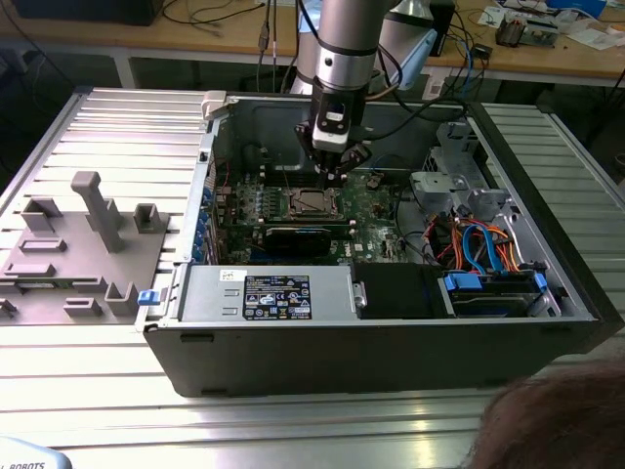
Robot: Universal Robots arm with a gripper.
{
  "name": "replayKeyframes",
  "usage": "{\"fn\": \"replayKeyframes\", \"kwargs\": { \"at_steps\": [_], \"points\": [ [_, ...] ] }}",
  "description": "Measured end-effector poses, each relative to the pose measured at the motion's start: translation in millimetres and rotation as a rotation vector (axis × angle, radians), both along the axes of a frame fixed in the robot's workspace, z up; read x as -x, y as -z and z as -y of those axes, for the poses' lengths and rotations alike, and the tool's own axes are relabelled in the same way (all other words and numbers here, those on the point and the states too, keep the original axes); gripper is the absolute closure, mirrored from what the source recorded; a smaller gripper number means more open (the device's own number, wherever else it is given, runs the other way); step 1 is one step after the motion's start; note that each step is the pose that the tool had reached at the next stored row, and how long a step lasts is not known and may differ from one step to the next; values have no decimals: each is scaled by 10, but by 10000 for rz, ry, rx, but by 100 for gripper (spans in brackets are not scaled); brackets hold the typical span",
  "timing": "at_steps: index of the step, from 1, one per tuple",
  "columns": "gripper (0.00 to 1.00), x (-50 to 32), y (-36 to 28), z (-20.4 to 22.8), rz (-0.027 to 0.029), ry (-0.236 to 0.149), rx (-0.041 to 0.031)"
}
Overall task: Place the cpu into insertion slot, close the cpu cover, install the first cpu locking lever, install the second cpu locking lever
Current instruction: 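Install the first cpu locking lever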
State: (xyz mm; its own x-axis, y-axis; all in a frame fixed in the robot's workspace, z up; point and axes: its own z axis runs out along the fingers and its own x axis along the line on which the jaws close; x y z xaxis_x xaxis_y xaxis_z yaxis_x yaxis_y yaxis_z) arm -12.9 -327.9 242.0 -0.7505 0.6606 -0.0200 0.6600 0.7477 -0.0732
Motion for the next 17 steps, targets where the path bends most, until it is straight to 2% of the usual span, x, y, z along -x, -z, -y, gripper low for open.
{"fn": "replayKeyframes", "kwargs": {
  "at_steps": [17],
  "points": [
    [89, 0, 0, 0, 0, -657, 0]
  ]
}}
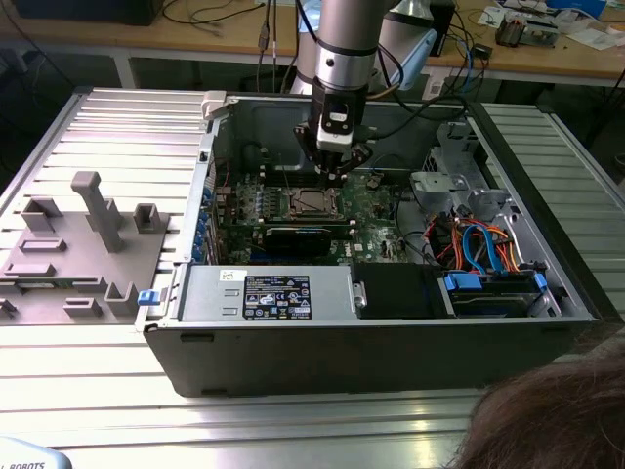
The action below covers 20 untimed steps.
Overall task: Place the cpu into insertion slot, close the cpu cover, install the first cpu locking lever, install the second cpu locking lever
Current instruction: 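Install the first cpu locking lever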
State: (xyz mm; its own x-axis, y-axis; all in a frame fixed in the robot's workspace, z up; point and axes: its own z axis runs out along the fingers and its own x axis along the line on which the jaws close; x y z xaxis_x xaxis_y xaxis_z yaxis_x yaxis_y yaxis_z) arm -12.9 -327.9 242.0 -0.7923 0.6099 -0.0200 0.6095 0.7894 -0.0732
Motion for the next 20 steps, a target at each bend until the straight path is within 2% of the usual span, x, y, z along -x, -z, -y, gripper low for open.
{"fn": "replayKeyframes", "kwargs": {
  "at_steps": [20],
  "points": [
    [89, 0, 0, 0, 0, -706, 0]
  ]
}}
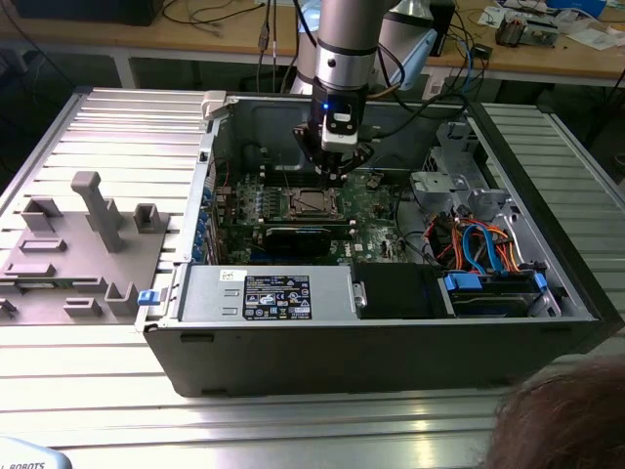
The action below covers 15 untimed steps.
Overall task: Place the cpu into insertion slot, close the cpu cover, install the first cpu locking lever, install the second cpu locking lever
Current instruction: 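Install the first cpu locking lever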
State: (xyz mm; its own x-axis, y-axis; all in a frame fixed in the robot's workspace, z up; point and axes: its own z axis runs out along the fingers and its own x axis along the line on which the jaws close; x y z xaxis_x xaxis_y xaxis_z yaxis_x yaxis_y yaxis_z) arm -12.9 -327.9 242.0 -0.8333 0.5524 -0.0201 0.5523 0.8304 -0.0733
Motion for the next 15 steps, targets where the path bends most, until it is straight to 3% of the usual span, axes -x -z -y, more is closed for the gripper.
{"fn": "replayKeyframes", "kwargs": {
  "at_steps": [15],
  "points": [
    [89, 0, 0, 0, 0, -806, -29]
  ]
}}
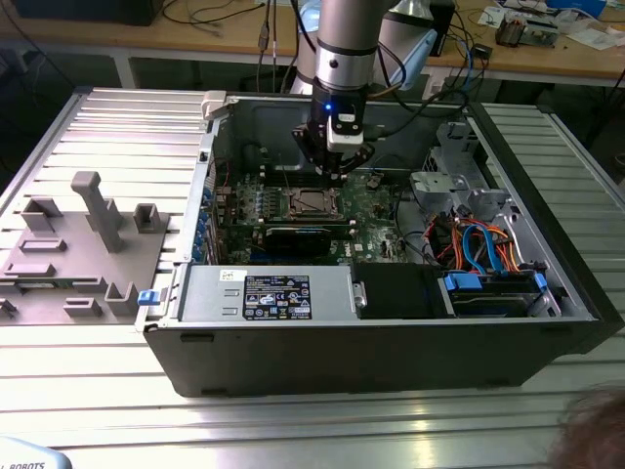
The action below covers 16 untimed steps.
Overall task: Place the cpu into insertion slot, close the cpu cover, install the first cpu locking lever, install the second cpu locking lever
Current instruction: 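Install the first cpu locking lever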
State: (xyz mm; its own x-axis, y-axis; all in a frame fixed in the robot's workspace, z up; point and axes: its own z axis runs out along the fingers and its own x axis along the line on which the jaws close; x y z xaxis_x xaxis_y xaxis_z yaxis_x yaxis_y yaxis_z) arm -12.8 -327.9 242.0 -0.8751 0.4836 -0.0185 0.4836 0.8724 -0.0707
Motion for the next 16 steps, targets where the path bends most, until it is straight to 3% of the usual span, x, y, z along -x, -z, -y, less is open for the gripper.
{"fn": "replayKeyframes", "kwargs": {
  "at_steps": [16],
  "points": [
    [89, 0, 0, 0, 0, -574, 0]
  ]
}}
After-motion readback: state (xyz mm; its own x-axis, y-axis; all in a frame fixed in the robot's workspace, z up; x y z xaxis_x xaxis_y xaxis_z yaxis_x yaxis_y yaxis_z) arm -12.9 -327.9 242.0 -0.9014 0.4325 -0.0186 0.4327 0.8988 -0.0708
